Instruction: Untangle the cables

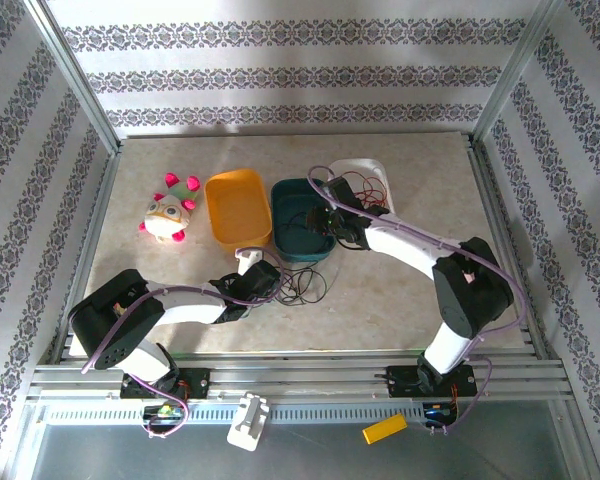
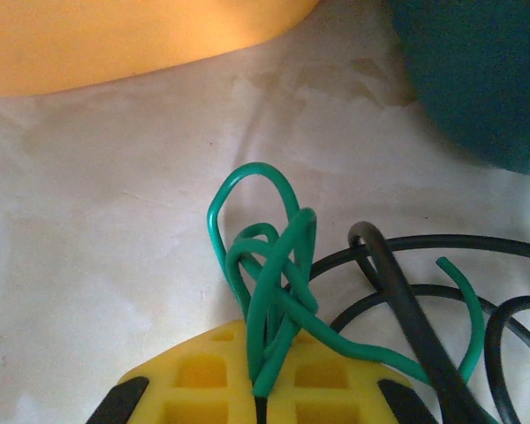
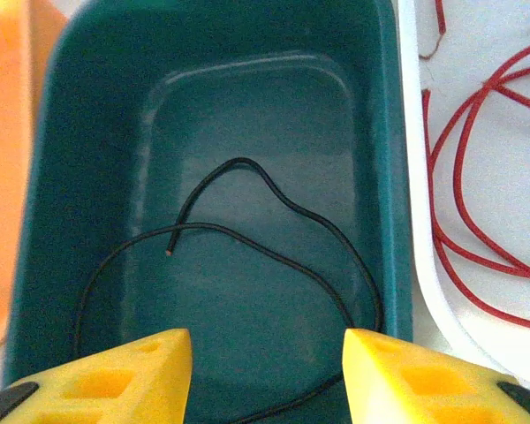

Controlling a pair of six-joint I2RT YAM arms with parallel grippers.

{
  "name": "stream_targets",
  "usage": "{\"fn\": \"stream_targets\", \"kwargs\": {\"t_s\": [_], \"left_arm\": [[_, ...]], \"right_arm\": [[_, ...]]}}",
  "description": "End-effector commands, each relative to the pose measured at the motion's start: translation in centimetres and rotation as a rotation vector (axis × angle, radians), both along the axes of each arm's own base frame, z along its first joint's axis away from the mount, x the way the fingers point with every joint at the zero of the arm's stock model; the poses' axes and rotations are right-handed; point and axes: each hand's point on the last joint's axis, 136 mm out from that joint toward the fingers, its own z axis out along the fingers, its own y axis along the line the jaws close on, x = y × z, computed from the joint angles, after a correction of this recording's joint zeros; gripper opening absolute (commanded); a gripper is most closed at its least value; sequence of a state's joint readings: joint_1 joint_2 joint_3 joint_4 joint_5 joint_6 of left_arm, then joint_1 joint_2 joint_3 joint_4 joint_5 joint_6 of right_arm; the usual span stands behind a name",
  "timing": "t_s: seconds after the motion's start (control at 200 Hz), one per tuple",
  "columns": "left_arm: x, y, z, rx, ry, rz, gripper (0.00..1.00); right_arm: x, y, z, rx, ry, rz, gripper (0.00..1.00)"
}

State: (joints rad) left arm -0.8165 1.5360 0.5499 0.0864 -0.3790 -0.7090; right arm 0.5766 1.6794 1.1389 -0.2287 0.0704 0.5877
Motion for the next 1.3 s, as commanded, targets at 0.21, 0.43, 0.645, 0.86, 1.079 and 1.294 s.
{"fn": "stream_targets", "kwargs": {"t_s": [0.21, 0.43, 0.645, 0.86, 1.079, 1.294], "left_arm": [[-3.2, 4.9, -3.7, 0.215, 0.154, 0.011, 0.0], [-3.0, 4.6, -3.9, 0.214, 0.151, 0.006, 0.0], [-2.8, 4.4, -4.1, 0.219, 0.16, 0.004, 0.0], [-2.9, 4.6, -4.0, 0.217, 0.158, 0.012, 0.0], [-3.0, 4.8, -3.9, 0.218, 0.153, 0.015, 0.0], [-3.1, 5.2, -3.8, 0.227, 0.152, 0.031, 0.0]], "right_arm": [[-6.8, -0.6, 2.6, 0.027, -0.076, 0.096, 0.51], [-14.2, 1.4, -2.2, 0.079, 0.047, 0.263, 0.5], [-14.5, -0.2, -6.5, 0.002, 0.108, 0.14, 0.49], [-13.8, 0.1, -8.5, -0.078, 0.128, 0.132, 0.49], [-13.5, -0.1, -9.8, -0.179, 0.126, 0.09, 0.23], [-13.5, -4.1, -9.3, -0.204, 0.083, -0.09, 0.0]]}}
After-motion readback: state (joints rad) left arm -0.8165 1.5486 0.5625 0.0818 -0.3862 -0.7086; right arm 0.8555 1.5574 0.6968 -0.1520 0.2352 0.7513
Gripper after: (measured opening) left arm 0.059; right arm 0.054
